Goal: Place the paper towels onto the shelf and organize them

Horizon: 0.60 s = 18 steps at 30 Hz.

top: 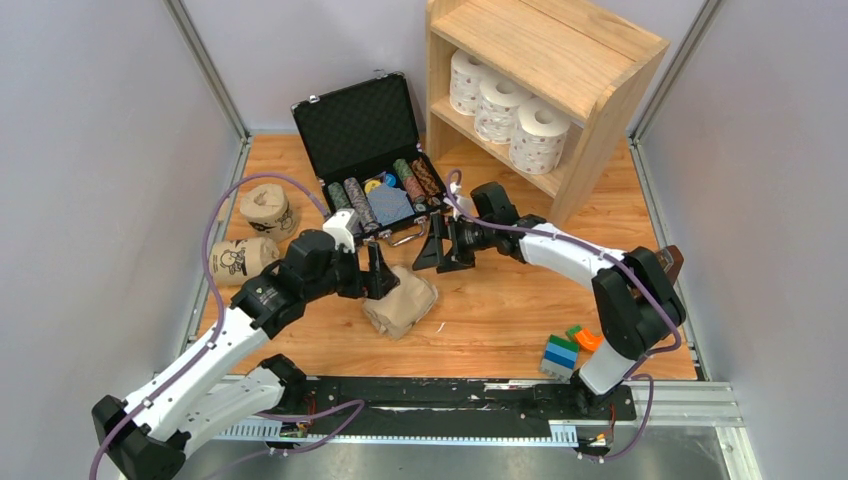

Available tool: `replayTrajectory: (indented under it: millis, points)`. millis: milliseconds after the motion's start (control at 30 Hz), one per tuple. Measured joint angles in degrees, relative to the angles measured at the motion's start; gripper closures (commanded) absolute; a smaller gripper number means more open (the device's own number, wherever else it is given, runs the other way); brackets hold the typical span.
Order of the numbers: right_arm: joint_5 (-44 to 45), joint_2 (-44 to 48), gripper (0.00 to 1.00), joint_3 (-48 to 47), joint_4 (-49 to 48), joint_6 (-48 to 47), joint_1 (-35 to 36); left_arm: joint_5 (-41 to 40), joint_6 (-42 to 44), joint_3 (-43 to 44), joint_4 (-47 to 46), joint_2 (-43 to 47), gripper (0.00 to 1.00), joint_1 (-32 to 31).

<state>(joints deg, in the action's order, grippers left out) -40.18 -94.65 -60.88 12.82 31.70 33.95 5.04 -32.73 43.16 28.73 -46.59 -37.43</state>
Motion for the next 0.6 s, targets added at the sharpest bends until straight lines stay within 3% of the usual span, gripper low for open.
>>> replayTrajectory:
  millis: [267, 600]
  points:
    - [-6.71, -3.23, 0.00, 2.03, -8.41, 3.21, -2.03, 1.90, -9.29, 0.57, 11.02, -2.80, 0.00, 0.00]
    - [-11.41, -8.72, 0.01, 2.03, -13.16, 5.09, -1.66, 4.31, -13.57, -2.51, 10.08, -6.10, 0.01, 0.00]
